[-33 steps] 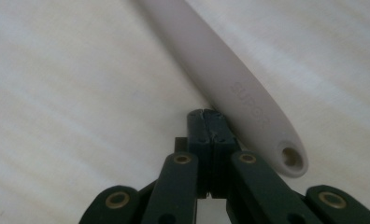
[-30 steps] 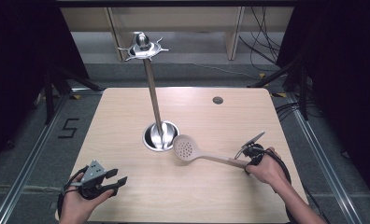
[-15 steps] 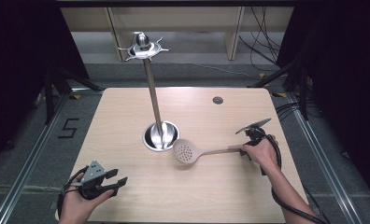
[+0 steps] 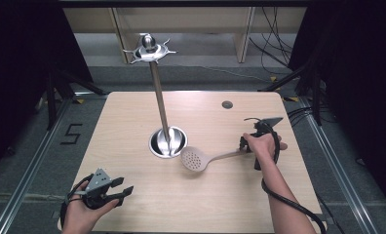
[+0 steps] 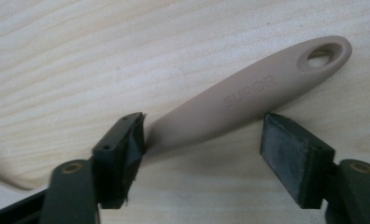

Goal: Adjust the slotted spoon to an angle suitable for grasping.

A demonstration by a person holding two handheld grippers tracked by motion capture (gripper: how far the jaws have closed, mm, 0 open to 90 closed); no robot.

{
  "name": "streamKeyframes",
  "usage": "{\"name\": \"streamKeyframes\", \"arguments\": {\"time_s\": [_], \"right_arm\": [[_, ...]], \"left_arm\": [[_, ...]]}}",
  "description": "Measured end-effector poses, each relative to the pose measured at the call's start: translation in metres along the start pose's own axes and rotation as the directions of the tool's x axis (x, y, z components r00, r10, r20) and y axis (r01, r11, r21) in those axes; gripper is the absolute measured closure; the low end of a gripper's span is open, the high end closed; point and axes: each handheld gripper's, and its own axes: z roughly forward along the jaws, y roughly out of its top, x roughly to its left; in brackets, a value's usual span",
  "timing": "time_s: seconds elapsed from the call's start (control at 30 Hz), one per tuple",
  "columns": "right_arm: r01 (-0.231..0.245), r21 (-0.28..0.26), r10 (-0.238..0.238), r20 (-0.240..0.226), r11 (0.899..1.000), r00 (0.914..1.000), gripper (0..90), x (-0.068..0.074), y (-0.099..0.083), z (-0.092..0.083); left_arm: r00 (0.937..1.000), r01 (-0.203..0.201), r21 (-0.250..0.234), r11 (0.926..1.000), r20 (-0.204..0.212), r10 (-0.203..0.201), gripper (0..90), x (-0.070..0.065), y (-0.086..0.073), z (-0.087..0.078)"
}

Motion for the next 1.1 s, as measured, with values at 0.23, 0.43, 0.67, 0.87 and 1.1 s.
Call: {"name": "streamKeyframes", "arguments": {"time_s": [0.23,0.43,0.67,0.87,1.1], "right_arm": [[-0.069,0.004,0.069,0.059,0.998,0.9959,25.4,0.013,0.010,0.008],[-0.013,-0.027,0.016,0.133,1.000,0.9909,26.7,0.025,0.012,0.014],[0.046,-0.042,-0.038,0.177,0.998,0.9835,35.4,0.033,0.010,0.016],[0.134,0.013,-0.134,0.189,0.991,0.9729,54.5,0.029,0.013,0.011],[0.177,0.049,-0.183,0.150,0.983,0.9718,70.7,0.028,0.014,0.011]], "left_arm": [[0.9995,-0.031,0.006,0.9995,0.002,0.031,48.9,0.000,0.001,0.000],[0.9995,-0.030,0.008,0.9995,0.004,0.030,49.0,0.000,0.000,-0.001],[0.9999,-0.008,0.000,1.0000,0.006,0.008,49.2,-0.002,0.000,0.000],[0.9999,-0.014,0.015,0.9998,0.009,0.014,49.4,-0.001,-0.001,0.000],[0.9998,-0.018,0.002,0.9998,0.010,0.018,49.5,0.000,-0.001,0.001]]}}
